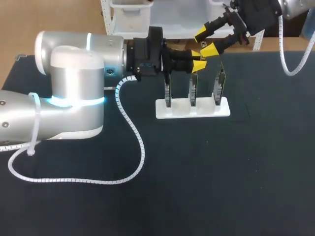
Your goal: Pick up the optical module with the left hand, and insert it into the network port with the right hand.
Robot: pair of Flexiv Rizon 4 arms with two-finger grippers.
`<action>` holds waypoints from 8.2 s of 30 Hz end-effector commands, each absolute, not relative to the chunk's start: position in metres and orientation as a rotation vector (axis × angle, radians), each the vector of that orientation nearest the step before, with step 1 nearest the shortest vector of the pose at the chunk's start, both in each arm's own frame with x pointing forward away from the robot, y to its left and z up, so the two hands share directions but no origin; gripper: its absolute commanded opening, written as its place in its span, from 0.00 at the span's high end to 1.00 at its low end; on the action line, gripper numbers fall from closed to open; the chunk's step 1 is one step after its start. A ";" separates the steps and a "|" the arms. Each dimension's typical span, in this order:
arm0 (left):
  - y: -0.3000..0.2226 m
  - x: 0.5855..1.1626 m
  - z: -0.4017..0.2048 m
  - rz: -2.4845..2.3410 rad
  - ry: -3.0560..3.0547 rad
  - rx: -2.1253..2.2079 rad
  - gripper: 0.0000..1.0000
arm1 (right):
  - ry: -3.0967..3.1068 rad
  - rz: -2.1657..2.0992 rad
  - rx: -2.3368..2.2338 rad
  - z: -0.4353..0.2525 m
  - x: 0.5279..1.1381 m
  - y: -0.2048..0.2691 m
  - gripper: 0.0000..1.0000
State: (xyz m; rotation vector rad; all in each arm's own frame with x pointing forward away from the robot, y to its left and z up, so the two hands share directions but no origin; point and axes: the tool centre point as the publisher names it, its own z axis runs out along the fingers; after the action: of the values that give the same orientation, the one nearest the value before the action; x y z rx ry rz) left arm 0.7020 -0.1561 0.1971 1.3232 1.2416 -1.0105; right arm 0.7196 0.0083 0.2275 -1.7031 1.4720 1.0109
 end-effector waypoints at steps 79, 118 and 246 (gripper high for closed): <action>-0.089 0.697 0.210 -0.819 1.487 1.495 0.00 | 1.578 0.982 -1.616 0.213 0.714 -0.001 1.00; -0.089 0.697 0.210 -0.819 1.487 1.495 0.00 | 1.561 1.052 -1.646 0.183 0.714 0.011 1.00; -0.089 0.697 0.210 -0.819 1.487 1.495 0.00 | 1.636 1.012 -1.606 0.161 0.746 0.014 1.00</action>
State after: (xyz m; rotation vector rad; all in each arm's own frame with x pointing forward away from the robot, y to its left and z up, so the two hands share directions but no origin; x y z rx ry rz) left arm 0.6976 -0.0880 0.2095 1.4952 1.4801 -0.8234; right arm 0.7500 0.0164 0.1621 -1.6148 1.6351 1.0191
